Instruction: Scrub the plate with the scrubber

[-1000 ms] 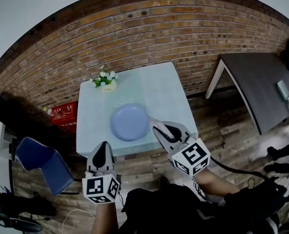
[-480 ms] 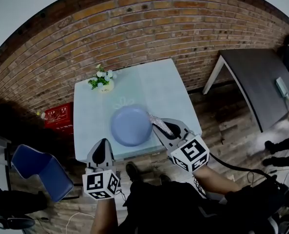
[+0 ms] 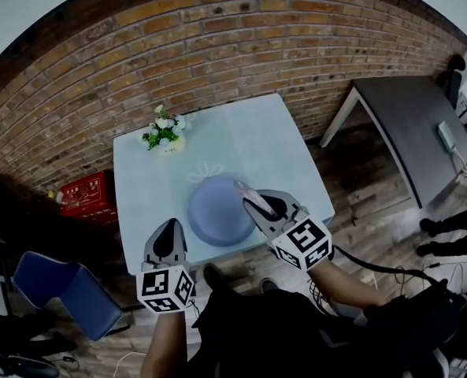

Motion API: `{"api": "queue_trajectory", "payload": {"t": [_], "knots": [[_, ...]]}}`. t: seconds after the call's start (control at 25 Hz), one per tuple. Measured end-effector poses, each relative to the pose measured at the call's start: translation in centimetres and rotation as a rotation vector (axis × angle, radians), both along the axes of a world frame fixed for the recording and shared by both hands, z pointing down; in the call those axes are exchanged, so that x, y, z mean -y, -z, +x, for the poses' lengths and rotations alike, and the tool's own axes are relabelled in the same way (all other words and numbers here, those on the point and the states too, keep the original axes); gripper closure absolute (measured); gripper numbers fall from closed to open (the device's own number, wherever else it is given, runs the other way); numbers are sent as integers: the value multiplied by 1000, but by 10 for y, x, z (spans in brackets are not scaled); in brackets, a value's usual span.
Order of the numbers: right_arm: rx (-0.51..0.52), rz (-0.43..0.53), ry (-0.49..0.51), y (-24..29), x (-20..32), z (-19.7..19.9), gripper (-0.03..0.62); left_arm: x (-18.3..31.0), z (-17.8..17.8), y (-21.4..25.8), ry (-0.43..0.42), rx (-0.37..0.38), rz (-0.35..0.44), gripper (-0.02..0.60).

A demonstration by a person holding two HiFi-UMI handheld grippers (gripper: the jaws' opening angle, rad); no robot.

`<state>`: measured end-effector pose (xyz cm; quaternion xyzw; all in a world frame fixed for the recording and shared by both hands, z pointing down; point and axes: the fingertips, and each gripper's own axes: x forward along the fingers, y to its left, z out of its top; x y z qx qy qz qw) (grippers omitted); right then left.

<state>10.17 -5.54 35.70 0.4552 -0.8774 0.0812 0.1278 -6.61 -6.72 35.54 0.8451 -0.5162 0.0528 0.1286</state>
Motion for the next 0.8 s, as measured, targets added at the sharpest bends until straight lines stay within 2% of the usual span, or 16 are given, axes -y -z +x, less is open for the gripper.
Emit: {"api": "queue_trajectory", "payload": {"t": [0.44, 0.8], "knots": [[-88, -126, -39, -50, 32, -34, 533, 44, -27, -39, -104, -23, -80, 569], [-152, -259, -22, -107, 48, -61, 533, 56, -31, -93, -225, 13, -186, 569]]}}
